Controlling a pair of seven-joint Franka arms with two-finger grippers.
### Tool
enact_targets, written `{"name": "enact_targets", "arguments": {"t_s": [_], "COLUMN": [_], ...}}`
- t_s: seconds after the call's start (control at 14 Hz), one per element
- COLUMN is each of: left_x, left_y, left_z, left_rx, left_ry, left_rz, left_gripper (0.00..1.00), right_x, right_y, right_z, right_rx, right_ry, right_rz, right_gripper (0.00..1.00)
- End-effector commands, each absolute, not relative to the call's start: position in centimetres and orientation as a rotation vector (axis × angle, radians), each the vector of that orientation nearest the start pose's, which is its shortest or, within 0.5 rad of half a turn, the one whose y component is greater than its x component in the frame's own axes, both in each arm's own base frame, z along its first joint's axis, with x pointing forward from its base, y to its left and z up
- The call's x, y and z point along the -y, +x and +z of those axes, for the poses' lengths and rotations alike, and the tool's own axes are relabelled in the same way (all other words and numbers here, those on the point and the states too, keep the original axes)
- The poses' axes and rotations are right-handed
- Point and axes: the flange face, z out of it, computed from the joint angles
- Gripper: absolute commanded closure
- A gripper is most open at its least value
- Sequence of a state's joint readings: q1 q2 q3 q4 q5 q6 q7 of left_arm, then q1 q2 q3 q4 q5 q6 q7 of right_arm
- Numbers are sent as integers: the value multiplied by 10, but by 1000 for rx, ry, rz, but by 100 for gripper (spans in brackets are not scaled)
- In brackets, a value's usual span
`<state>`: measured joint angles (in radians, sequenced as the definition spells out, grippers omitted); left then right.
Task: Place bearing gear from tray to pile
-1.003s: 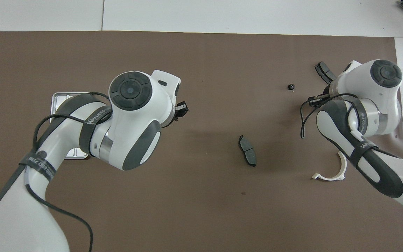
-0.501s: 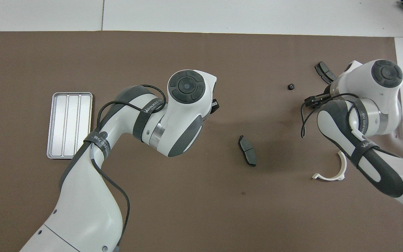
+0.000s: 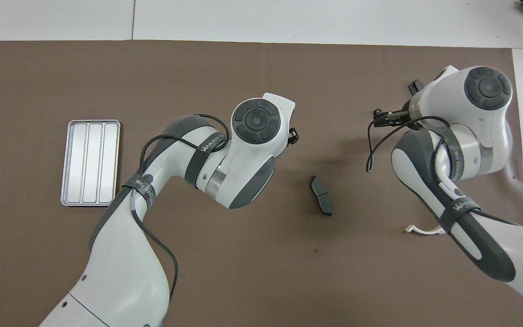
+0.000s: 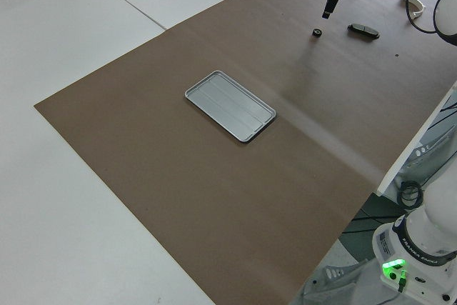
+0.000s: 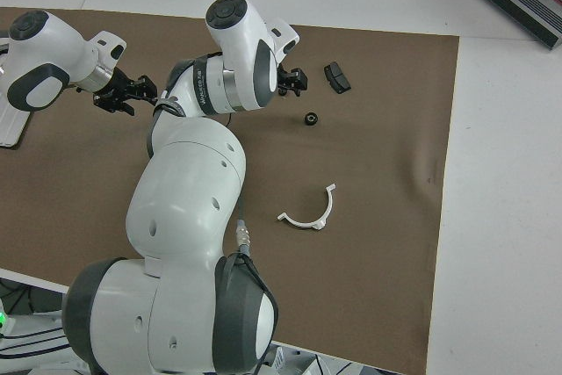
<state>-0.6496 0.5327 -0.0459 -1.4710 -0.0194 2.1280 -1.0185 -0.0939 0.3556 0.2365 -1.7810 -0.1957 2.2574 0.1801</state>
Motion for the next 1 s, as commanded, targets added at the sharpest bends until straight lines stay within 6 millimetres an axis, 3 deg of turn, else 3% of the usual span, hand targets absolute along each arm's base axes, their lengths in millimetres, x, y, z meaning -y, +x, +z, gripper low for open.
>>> {"name": "enact_targets", "arguments": {"t_s": [0.0,0.07,0.21,0.36,0.5,0.64,0.79,0.93], "left_x": [445,421,351,283,204,135,76,38], "left_y": [564,579,608,618,628,630,625,610], "left_z": [393,400,455,482,515,535,550,568], "left_rx": [558,604,664,511,415,345,264,267], "left_ry": [-3183,-3159,-3167,-3133,-3125,-3117,-3119,-3116], "left_rz": [-146,-158,-217,-117,-88,-41,-6,28], "left_gripper": [0,0,0,0,0,0,0,0], "right_x": [-114,-131,-172,-203,-254,-301,-354,-366], "right_y": [652,648,638,630,624,618,601,598], "right_z": [382,382,381,378,374,360,333,314], "right_rx": [-12,-8,34,11,-16,-37,-25,-4], "right_ry": [-3165,-3161,-3152,-3133,-3099,-3094,-3096,-3133], "right_rz": [-234,-232,-228,-225,-208,-200,-174,-199], "right_gripper": [0,0,0,0,0,0,0,0]}}
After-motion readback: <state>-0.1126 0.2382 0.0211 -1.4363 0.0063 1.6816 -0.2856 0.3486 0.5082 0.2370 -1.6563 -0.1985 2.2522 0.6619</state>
